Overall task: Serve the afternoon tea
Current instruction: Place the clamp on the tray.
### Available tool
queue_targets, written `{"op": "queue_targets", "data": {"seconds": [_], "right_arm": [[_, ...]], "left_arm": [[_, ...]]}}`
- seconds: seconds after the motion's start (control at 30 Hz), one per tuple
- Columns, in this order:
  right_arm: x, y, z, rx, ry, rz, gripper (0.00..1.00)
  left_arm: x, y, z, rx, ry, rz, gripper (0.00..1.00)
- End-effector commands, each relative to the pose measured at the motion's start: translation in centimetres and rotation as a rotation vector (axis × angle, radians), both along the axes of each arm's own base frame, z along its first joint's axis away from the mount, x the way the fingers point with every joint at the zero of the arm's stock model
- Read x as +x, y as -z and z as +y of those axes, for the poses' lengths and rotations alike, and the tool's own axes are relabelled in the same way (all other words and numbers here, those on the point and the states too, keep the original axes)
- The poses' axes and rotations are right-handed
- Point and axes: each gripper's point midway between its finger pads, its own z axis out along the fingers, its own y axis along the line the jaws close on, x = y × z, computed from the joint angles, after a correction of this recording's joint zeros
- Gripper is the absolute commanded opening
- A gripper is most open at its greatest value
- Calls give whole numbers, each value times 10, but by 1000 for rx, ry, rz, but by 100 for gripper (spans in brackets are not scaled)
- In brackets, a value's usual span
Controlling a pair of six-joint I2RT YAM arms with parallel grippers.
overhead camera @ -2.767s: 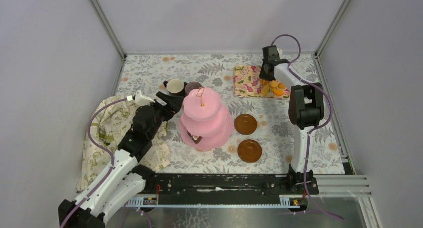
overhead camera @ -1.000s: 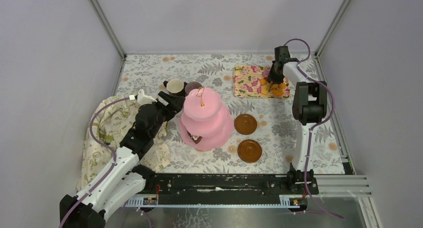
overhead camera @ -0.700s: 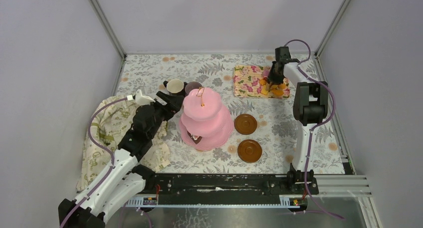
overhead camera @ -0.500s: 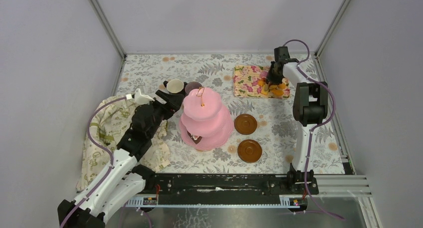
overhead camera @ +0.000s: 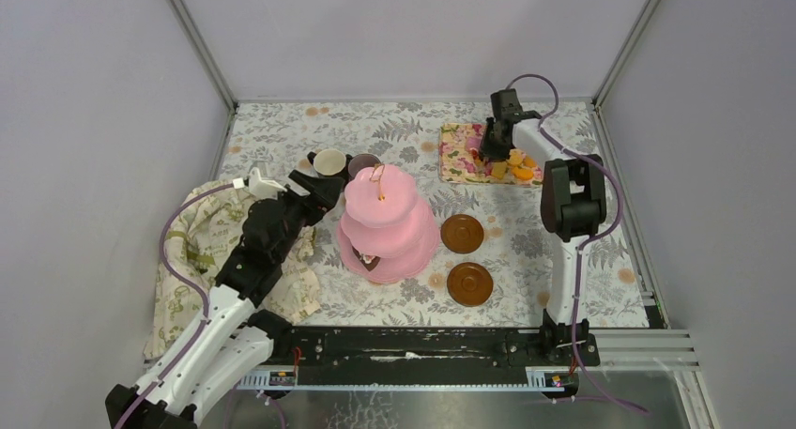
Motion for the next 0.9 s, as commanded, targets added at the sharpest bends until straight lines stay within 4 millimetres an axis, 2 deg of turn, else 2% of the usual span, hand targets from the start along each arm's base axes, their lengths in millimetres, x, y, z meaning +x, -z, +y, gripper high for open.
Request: {"op": "queue_targets", "data": {"seconds": [0.0, 0.17, 0.37, 0.4, 0.63, 0.87], "right_arm": [[-6, -45, 32, 47, -22, -85, 0], [-15, -47, 46, 49, -26, -102, 0], [-18, -66, 55, 44, -43, -157, 0], [-23, -62, 55, 41, -48, -146, 0], [-32, -70, 54, -4, -81, -158, 0], [-72, -74, 46, -94, -224, -145, 3]], "left_arm": [[-3, -20, 2, -13, -2, -45, 85], [-5, -22, 3, -11, -4, -46, 85], [-8, -23, 5, -15, -8, -49, 85], [-8, -23, 5, -16, -8, -50, 85], [-10, -23, 6, -16, -10, -49, 85], [-9, -20, 7, -12, -18, -42, 85]]}}
